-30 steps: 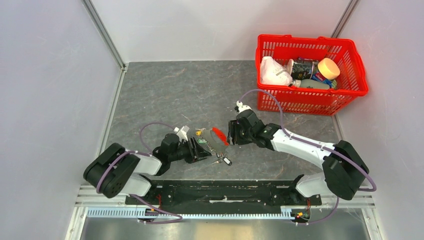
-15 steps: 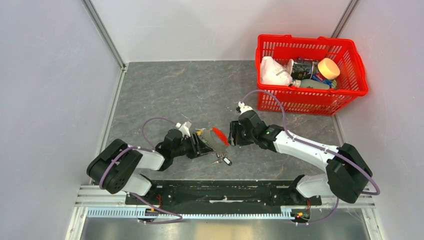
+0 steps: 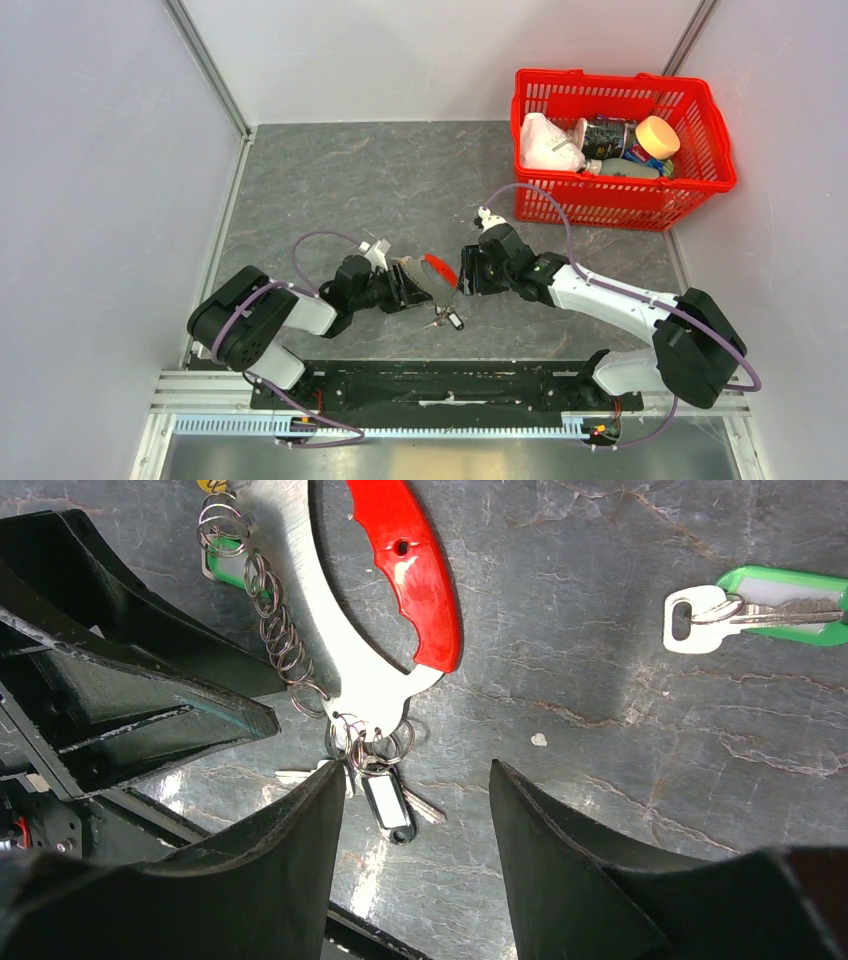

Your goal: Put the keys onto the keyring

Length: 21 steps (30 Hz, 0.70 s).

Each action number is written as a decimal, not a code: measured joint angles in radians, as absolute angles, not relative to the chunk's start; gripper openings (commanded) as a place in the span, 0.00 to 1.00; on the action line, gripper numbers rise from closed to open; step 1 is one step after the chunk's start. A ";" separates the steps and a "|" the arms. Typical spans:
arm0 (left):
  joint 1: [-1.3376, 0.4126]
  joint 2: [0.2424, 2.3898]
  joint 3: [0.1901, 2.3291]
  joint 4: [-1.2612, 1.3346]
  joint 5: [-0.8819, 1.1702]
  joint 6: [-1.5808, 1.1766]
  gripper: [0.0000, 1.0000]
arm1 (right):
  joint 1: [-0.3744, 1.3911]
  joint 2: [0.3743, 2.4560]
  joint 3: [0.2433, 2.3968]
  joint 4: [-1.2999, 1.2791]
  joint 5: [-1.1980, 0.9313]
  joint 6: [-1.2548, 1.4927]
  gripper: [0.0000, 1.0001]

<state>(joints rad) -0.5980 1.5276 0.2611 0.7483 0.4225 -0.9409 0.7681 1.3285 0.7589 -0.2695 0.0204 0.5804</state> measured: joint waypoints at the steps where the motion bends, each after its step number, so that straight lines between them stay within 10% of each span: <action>1: -0.598 1.533 0.262 0.756 0.423 -0.941 0.54 | 0.768 1.328 0.758 -0.269 0.020 0.582 0.63; 21: -0.631 1.529 0.238 0.783 0.419 -0.943 0.51 | 0.768 1.325 0.745 -0.252 0.008 0.584 0.63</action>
